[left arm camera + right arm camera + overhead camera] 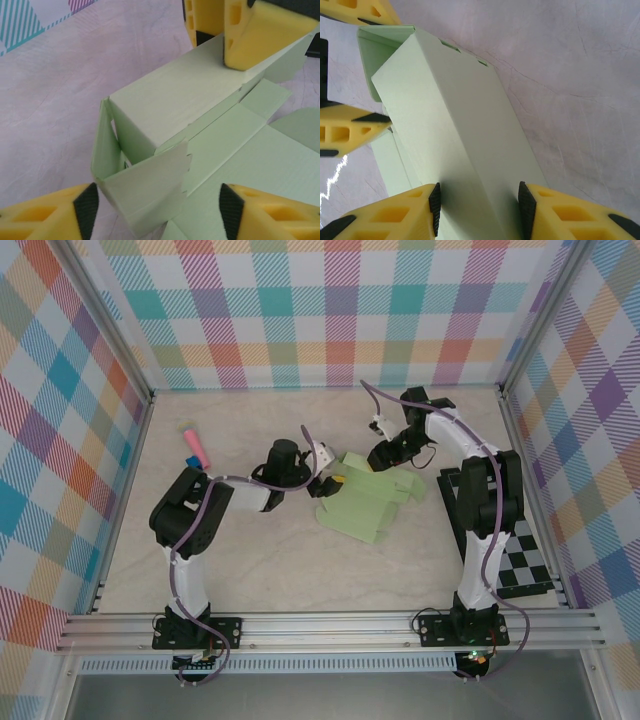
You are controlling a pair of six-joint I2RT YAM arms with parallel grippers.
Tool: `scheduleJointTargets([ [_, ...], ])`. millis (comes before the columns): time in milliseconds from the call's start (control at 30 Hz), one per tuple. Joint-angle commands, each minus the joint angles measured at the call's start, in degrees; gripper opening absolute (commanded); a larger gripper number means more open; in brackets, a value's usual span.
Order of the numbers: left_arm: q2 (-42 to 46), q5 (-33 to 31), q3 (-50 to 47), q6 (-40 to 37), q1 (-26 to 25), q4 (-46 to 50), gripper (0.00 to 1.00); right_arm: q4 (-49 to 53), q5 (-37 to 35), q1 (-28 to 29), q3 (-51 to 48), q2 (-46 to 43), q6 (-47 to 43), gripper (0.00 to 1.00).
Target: Fold the paper box
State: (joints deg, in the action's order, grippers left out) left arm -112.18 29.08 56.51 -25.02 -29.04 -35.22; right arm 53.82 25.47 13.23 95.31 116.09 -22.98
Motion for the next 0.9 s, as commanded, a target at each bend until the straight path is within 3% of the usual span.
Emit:
scheduleJointTargets([
  [0, 1.54, 1.03, -0.52, -1.79, 1.00, 1.38, 0.60, 0.59, -2.82, 0.30, -1.08, -0.53, -0.04, 0.46],
  [200, 0.52, 1.47, 0.87, -1.70, 1.01, 1.55, 0.52, 0.52, -2.67, 0.28, -1.30, -0.78, 0.00, 0.45],
  [700, -3.28, -1.90, 4.21, -2.34, -0.98, -0.29, 0.46, -0.37, -2.63, 0.30, -1.90, -1.52, 0.66, 0.45],
  [867, -3.99, -3.13, 5.00, -3.09, -1.54, -0.19, 0.35, -0.67, -1.26, 0.30, -2.23, -1.57, 1.13, 0.46],
])
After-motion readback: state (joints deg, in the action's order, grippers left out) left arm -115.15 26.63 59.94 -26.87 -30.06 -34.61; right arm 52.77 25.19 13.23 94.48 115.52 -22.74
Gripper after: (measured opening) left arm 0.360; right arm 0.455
